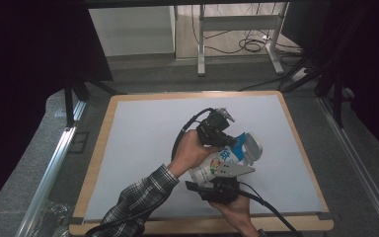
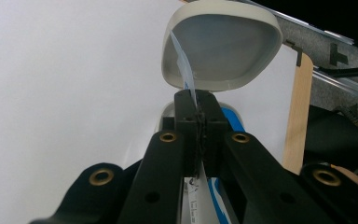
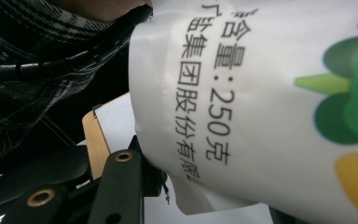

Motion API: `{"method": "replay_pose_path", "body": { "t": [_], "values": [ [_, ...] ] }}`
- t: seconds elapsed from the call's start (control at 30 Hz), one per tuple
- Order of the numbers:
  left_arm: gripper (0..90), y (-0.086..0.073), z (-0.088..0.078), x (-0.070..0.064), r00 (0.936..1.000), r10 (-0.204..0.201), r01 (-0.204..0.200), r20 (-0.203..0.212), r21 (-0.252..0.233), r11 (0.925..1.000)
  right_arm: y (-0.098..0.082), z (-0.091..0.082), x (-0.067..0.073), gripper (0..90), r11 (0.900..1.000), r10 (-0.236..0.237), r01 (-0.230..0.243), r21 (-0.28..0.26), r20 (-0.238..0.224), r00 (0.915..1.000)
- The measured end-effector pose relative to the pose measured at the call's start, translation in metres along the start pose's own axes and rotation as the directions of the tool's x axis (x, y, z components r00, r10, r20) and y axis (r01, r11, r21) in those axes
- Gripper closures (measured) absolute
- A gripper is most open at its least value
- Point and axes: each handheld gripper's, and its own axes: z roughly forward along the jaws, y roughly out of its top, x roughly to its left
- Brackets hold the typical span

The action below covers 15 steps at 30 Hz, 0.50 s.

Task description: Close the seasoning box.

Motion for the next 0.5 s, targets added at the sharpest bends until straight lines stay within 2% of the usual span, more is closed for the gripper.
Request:
{"method": "replay_pose_path", "body": {
  "t": [0.5],
  "values": [
    [88.9,0.0013,0.0006,-0.0006,1.0000,0.004,-0.004,0.000,0.001,1.0000,0.0006,-0.0004,0.0003,59.6,1.000,0.002,-0.002,-0.005,-0.002,1.0000]
  ]
}}
